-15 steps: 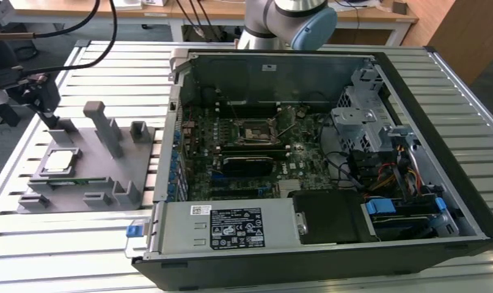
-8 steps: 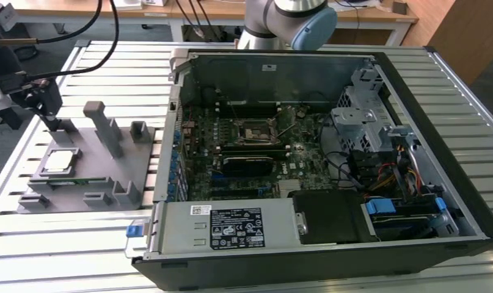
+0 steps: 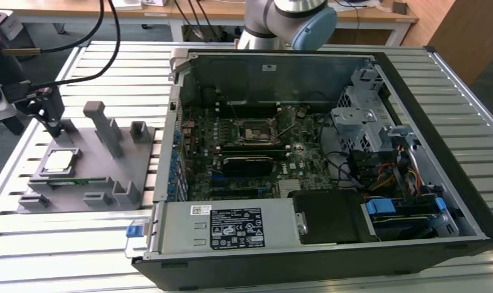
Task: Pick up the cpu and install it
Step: 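Pick up the cpu and move it towards the insertion slot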
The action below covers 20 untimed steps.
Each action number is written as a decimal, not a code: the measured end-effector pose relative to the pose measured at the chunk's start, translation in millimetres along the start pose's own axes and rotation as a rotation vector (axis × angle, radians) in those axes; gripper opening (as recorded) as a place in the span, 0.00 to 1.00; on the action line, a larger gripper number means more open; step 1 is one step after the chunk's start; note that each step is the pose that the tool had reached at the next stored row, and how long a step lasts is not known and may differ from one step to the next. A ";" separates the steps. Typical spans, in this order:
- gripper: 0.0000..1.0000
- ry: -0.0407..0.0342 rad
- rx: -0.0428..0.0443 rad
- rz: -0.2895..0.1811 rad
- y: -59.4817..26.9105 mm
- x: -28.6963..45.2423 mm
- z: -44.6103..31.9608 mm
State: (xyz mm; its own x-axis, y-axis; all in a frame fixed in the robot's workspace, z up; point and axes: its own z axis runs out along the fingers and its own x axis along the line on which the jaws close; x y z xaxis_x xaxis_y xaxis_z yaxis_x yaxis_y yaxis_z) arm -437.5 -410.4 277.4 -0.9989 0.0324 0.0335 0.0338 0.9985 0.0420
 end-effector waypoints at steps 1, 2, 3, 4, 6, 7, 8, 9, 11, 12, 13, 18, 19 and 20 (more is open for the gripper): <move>0.65 0.0006 0.0000 -0.001 -0.2 0.0 1.5; 0.65 0.0014 0.0000 -0.002 -0.3 0.0 2.9; 0.65 0.0021 0.0001 -0.002 -0.4 -0.1 4.4; 0.65 0.0026 0.0002 -0.003 -0.5 -0.2 5.8; 0.65 0.0037 0.0002 -0.004 -0.7 -0.3 8.6; 0.65 0.0037 0.0002 -0.005 -0.8 -0.4 10.0; 0.65 0.0038 0.0005 -0.006 -0.8 -0.4 11.4; 0.65 0.0038 0.0011 -0.006 -0.9 -0.5 12.5; 0.65 0.0040 0.0023 -0.007 -1.0 -0.6 14.5; 0.65 0.0040 0.0024 -0.009 -1.0 -0.6 15.5; 0.65 0.0041 0.0024 -0.011 -1.0 -0.5 16.5; 0.65 0.0046 0.0027 -0.021 -1.3 1.1 22.1; 0.65 0.0045 0.0026 -0.021 -1.4 1.7 23.4; 0.65 0.0045 0.0026 -0.021 -1.5 2.6 24.6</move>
State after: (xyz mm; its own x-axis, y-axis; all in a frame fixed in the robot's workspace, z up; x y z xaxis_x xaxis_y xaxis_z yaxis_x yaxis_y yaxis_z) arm -440.9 -410.7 252.9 -0.9992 0.0115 0.0372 0.0130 0.9991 0.0401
